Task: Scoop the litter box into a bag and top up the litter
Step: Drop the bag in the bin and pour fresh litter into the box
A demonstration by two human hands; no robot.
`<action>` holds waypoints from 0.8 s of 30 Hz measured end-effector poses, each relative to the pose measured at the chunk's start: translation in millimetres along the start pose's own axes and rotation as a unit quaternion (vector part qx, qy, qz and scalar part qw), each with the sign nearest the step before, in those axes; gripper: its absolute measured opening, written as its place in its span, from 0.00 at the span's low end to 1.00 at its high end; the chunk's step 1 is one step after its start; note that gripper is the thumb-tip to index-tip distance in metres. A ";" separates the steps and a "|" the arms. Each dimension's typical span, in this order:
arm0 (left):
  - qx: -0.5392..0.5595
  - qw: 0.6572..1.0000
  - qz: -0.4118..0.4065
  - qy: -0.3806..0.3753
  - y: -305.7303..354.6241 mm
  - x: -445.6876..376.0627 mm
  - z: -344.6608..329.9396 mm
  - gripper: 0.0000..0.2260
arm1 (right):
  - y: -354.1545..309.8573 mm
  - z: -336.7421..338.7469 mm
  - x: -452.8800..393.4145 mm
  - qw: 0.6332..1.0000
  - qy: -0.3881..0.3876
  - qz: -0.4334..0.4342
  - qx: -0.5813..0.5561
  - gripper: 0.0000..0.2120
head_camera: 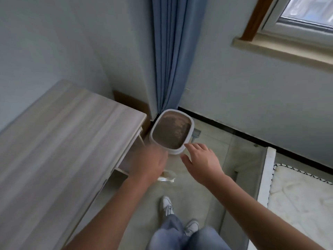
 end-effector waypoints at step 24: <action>-0.004 0.991 0.116 -0.070 -52.4 2.4 -229.7 0.20 | 60.9 -248.1 -117.9 0.986 -0.147 0.032 -0.072 0.23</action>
Point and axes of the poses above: each hand's wrist, its own x-axis away from the middle knuckle, its own z-axis out of the back of the hand, y = z × x, the point moved 5 cm from there along -x, towards the middle knuckle, and after that the axes turned 2 degrees about -z, right-handed, at the moved point
